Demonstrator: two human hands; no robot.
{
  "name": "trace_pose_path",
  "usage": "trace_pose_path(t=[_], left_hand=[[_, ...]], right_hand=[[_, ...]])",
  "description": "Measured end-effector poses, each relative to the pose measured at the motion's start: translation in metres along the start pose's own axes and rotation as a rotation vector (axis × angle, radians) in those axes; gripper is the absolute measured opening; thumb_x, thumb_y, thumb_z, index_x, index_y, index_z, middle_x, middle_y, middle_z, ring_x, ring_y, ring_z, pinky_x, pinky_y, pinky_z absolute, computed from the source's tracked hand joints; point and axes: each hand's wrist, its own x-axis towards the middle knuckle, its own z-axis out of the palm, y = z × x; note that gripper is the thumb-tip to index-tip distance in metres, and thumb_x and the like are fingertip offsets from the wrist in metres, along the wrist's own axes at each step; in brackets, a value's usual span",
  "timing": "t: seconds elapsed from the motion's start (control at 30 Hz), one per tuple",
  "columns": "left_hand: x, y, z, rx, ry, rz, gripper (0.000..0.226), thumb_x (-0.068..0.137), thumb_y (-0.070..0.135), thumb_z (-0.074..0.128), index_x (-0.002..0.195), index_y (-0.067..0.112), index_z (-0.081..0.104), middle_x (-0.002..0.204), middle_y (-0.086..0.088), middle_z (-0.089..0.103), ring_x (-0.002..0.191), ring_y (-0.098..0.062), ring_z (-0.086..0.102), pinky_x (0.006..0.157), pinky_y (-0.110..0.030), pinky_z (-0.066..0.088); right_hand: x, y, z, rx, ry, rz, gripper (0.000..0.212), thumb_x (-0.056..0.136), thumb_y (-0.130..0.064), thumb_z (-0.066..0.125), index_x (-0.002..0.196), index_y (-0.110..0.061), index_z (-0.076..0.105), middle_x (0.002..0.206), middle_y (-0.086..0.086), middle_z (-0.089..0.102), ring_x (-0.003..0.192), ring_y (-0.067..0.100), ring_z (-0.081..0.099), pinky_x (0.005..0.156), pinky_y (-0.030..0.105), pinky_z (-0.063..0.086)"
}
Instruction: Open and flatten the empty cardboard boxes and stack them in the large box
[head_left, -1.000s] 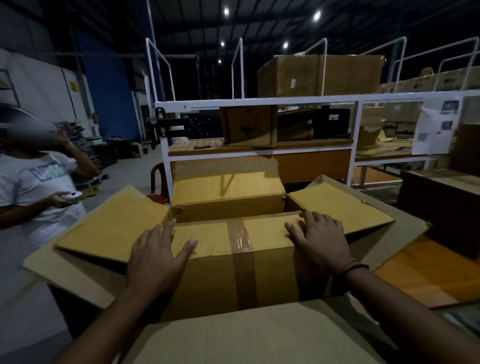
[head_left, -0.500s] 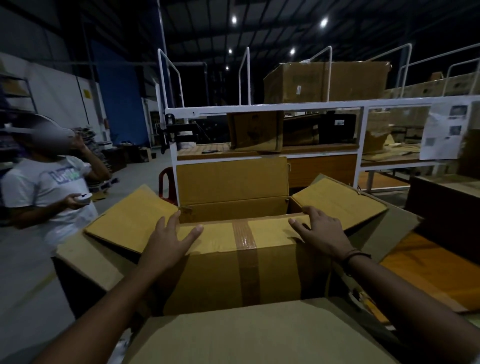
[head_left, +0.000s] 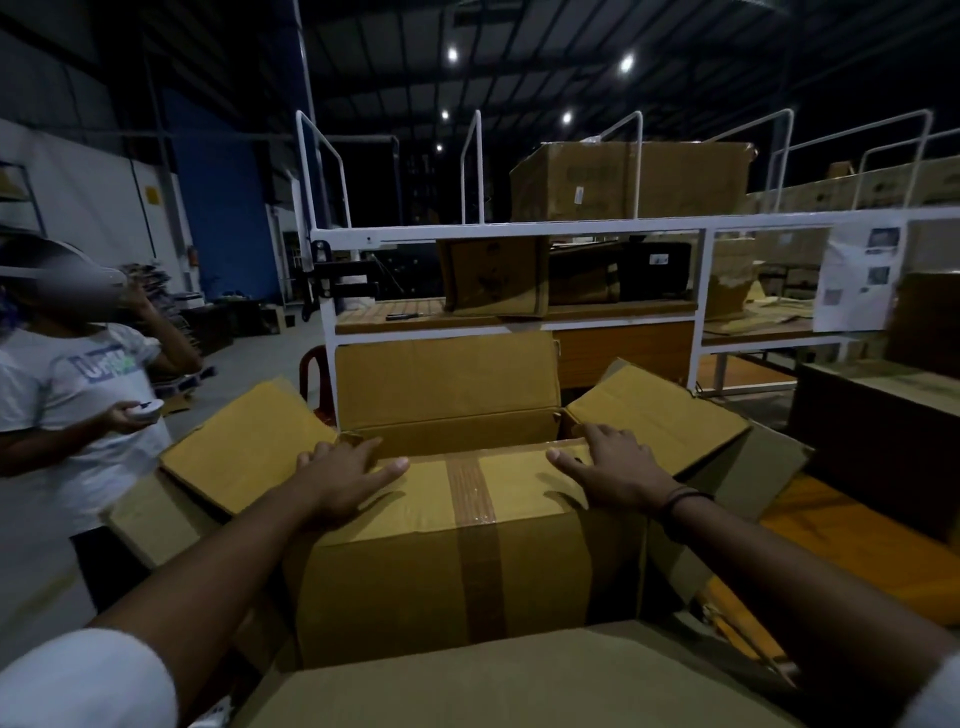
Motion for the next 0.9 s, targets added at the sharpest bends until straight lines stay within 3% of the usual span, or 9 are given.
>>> trace_pose_path(t=[0.1, 0.17, 0.23, 0.3, 0.4, 0.47, 0.6, 0.73, 0.9], left_hand=[[-0.002, 0.002, -0.021, -0.052, 0.267, 0.071, 0.079, 0.095, 0.079, 0.022, 0.15, 0.028, 0.047, 0.147, -0.011, 0.053, 0.135, -0.033, 0.045, 0.11, -0.052, 0.032], [-0.012, 0.006, -0.045, -0.194, 0.445, 0.14, 0.066, 0.099, 0.07, 0.03, 0.125, 0.022, 0.067, 0.114, -0.009, 0.07, 0.1, -0.023, 0.064, 0.085, -0.038, 0.046], [-0.024, 0.008, -0.074, -0.311, 0.501, 0.178, 0.067, 0.098, 0.066, 0.033, 0.092, 0.012, 0.073, 0.073, -0.003, 0.064, 0.059, -0.016, 0.056, 0.058, -0.026, 0.037], [-0.039, 0.01, -0.103, -0.289, 0.398, 0.189, 0.07, 0.096, 0.065, 0.038, 0.077, 0.005, 0.068, 0.059, 0.0, 0.049, 0.047, -0.014, 0.042, 0.049, -0.024, 0.028], [-0.062, 0.009, -0.126, -0.141, -0.003, 0.168, 0.064, 0.095, 0.065, 0.045, 0.097, 0.009, 0.074, 0.082, -0.001, 0.069, 0.067, -0.013, 0.063, 0.06, -0.024, 0.046], [-0.078, 0.01, -0.127, -0.137, -0.258, 0.196, 0.064, 0.091, 0.071, 0.042, 0.109, 0.019, 0.075, 0.104, 0.002, 0.076, 0.09, -0.012, 0.073, 0.084, -0.029, 0.057], [-0.096, 0.017, -0.089, 0.001, -0.726, 0.281, 0.06, 0.091, 0.071, 0.05, 0.142, 0.04, 0.053, 0.135, 0.015, 0.056, 0.124, -0.011, 0.055, 0.104, -0.036, 0.047], [-0.095, 0.019, -0.035, -0.075, -0.78, 0.209, 0.089, 0.08, 0.067, 0.075, 0.146, 0.062, 0.015, 0.142, 0.004, 0.045, 0.115, -0.016, 0.056, 0.094, -0.036, 0.053], [-0.098, 0.011, -0.005, -0.131, -0.56, 0.321, 0.113, 0.071, 0.081, 0.072, 0.155, 0.055, 0.0, 0.165, 0.006, 0.025, 0.14, -0.019, 0.04, 0.114, -0.041, 0.039]], right_hand=[[-0.002, -0.006, -0.021, 0.089, 0.07, -0.023, 0.076, 0.096, -0.074, 0.039, 0.152, -0.022, 0.04, 0.159, 0.007, 0.04, 0.143, 0.03, 0.036, 0.116, 0.055, 0.033], [-0.004, -0.014, -0.04, 0.101, 0.162, -0.053, 0.073, 0.097, -0.074, 0.035, 0.146, -0.022, 0.047, 0.154, 0.006, 0.045, 0.141, 0.029, 0.037, 0.114, 0.055, 0.033], [-0.007, -0.024, -0.059, 0.082, 0.281, -0.084, 0.073, 0.099, -0.073, 0.029, 0.141, -0.018, 0.054, 0.143, 0.009, 0.056, 0.137, 0.032, 0.044, 0.113, 0.058, 0.034], [-0.009, -0.035, -0.08, 0.15, 0.313, -0.093, 0.078, 0.097, -0.073, 0.027, 0.118, -0.009, 0.067, 0.115, 0.016, 0.07, 0.111, 0.036, 0.064, 0.101, 0.059, 0.049], [-0.017, -0.056, -0.11, 0.133, 0.017, -0.008, 0.063, 0.098, -0.066, 0.044, 0.109, -0.008, 0.067, 0.102, 0.013, 0.071, 0.095, 0.032, 0.069, 0.086, 0.046, 0.058], [-0.031, -0.067, -0.123, -0.02, -0.239, -0.028, 0.041, 0.098, -0.063, 0.05, 0.113, -0.027, 0.062, 0.105, -0.004, 0.065, 0.096, 0.014, 0.062, 0.096, 0.042, 0.051], [-0.063, -0.08, -0.105, -0.322, -0.615, -0.162, 0.037, 0.094, -0.065, 0.055, 0.123, -0.044, 0.052, 0.122, -0.02, 0.058, 0.114, 0.005, 0.053, 0.099, 0.032, 0.042], [-0.062, -0.063, -0.041, -0.371, -0.807, -0.205, 0.099, 0.086, -0.072, 0.065, 0.163, -0.036, 0.014, 0.152, -0.004, 0.049, 0.135, 0.021, 0.049, 0.109, 0.041, 0.043], [-0.062, -0.044, -0.016, -0.118, -0.71, -0.161, 0.12, 0.071, -0.079, 0.072, 0.163, -0.037, 0.007, 0.163, -0.007, 0.032, 0.141, 0.02, 0.042, 0.115, 0.041, 0.041]])
